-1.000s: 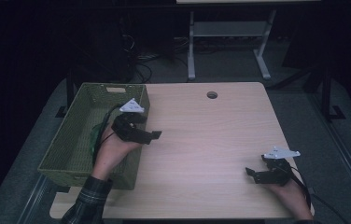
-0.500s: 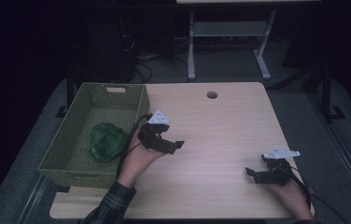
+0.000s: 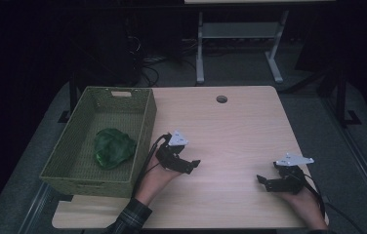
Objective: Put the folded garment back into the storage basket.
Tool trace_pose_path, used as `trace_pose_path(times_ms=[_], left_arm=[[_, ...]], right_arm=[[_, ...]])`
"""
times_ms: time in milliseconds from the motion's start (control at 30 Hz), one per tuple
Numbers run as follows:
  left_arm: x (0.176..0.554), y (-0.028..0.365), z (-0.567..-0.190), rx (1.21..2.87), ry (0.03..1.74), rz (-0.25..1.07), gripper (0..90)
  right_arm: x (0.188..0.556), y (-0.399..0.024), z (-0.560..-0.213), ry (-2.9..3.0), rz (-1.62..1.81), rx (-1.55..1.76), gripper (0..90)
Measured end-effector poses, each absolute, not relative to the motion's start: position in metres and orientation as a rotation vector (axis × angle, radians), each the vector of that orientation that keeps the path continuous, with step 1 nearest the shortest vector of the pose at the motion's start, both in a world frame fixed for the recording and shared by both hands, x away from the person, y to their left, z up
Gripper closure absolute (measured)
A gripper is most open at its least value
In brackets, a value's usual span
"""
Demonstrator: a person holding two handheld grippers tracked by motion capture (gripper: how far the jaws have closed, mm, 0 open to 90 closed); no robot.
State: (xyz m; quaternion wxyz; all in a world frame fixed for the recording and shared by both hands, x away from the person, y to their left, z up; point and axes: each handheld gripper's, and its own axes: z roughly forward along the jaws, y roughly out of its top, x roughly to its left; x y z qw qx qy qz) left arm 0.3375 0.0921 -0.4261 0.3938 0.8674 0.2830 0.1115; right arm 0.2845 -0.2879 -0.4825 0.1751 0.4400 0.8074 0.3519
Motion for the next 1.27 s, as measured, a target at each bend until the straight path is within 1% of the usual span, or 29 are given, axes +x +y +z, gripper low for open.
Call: trace_pose_path(times_ms=[133,433,600,833,1267], left_arm=[[0.337,0.09,-0.439,2.218,0.712,0.298,16.0],[0.338,0.087,-0.463,2.26,0.705,0.277,15.5],[0.336,0.087,-0.478,2.263,0.689,0.296,14.9],[0.335,0.087,-0.479,2.259,0.661,0.291,14.6],[0.335,0.087,-0.478,2.26,0.663,0.289,14.5]], right_arm=[[0.284,-0.288,-0.482,2.287,0.997,1.247,13.2],[0.284,-0.288,-0.482,2.288,0.996,1.246,13.1],[0.284,-0.288,-0.482,2.288,0.997,1.247,13.1],[0.284,-0.288,-0.483,2.287,0.998,1.247,13.0],[0.284,-0.288,-0.483,2.288,0.998,1.247,13.0]])
